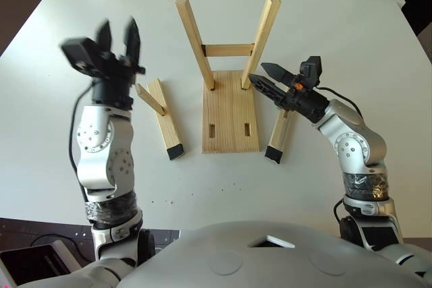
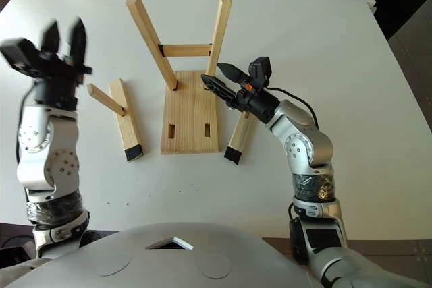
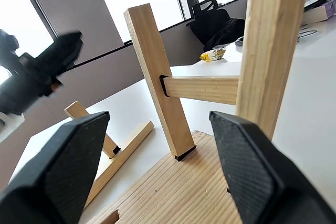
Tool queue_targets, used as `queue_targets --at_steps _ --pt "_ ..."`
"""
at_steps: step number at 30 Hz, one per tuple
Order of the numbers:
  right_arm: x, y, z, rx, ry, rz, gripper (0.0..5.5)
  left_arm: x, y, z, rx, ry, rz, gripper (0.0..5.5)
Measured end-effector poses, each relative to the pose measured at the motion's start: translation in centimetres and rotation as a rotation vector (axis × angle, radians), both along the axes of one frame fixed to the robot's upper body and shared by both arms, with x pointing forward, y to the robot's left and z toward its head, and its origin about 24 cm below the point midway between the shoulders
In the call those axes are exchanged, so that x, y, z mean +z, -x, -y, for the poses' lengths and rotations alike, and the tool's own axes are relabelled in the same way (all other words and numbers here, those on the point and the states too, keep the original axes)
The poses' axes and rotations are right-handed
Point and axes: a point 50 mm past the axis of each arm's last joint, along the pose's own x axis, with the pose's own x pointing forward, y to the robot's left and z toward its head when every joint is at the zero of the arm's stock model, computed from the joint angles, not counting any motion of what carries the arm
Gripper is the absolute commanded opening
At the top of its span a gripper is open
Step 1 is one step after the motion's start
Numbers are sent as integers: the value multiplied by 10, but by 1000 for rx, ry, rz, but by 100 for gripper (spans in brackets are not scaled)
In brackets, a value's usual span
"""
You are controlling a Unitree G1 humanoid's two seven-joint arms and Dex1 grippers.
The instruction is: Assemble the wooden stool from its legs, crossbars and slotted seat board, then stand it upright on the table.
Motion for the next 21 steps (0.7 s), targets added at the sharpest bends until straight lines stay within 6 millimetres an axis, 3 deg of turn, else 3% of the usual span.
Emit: queue_targets --at_steps 5,10,17,19,21 --pt "3 0 -3 -1 -25 4 351 -2 -10 5 -41 -20 18 263" --pt "3 4 -4 9 -35 -4 351 4 -3 8 -62 99 85 263" --pt "0 8 -3 0 -33 -24 351 70 12 2 -121 139 350 263" --pt "0 8 -2 -6 -32 -24 351 92 28 20 -302 141 386 263" --pt "-1 9 0 -14 -29 -27 351 94 41 39 -422 128 337 263"
